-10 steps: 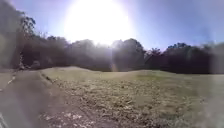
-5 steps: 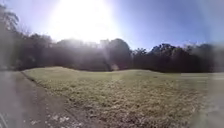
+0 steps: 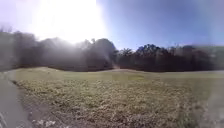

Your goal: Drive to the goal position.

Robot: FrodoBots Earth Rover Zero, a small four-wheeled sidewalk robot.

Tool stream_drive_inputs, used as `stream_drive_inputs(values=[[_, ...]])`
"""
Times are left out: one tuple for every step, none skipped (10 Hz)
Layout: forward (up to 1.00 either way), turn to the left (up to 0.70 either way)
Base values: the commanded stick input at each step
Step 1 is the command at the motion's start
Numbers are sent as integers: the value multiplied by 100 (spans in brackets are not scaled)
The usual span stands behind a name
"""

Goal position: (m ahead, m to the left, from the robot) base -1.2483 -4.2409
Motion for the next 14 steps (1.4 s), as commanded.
stream_drive_inputs(values=[[0, -30], [0, -30], [0, -30], [0, -30], [0, -30], [0, -30], [0, -30], [0, -30], [0, -30], [0, -30], [0, -30], [0, -30], [0, -30], [0, -30]])
